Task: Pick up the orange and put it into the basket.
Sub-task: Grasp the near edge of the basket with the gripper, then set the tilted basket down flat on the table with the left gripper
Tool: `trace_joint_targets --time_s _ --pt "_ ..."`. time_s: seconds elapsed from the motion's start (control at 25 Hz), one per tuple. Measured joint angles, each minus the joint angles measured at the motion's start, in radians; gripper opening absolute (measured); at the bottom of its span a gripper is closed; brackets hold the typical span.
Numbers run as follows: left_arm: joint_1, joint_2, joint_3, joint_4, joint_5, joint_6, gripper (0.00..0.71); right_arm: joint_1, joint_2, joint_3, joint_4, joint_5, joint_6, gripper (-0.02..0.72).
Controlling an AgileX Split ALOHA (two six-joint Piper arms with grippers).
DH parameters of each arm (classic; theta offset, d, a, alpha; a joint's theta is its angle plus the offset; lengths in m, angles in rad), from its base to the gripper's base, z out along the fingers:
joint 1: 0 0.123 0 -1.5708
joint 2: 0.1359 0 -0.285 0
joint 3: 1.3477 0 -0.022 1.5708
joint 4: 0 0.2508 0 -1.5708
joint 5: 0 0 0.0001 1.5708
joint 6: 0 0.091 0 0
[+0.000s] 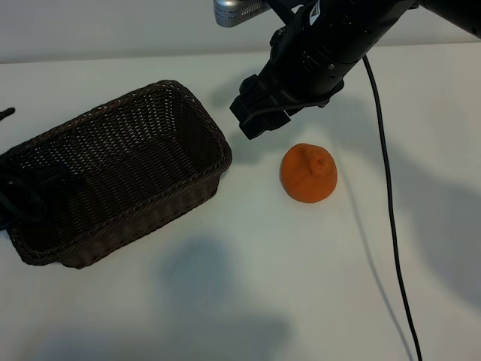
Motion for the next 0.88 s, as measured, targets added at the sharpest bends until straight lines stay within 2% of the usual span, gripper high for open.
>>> trace_joint_targets --time_s 0.2,0.28,0.36,0.44,0.72,0.88 --pt "0.000 0.059 0.000 -0.013 -0.018 0.000 0.545 0.000 0.000 0.000 0.000 0.004 0.000 0.595" --pt "0.001 0.070 0.000 -0.027 -0.021 0.000 0.510 0.000 0.000 0.000 0.000 0.004 0.000 0.595" --pt "0.003 0.071 0.000 -0.049 -0.038 -0.007 0.444 0.000 0.000 0.000 0.000 0.005 0.000 0.595" --pt "0.003 0.071 0.000 -0.061 -0.048 0.006 0.429 0.000 0.000 0.000 0.000 0.005 0.000 0.595" --pt "0.002 0.071 0.000 -0.083 -0.049 0.033 0.417 0.000 0.000 0.000 0.000 0.007 0.000 0.595" --pt "0.002 0.066 0.000 -0.161 -0.049 0.139 0.417 0.000 0.000 0.000 0.000 0.008 0.000 0.595"
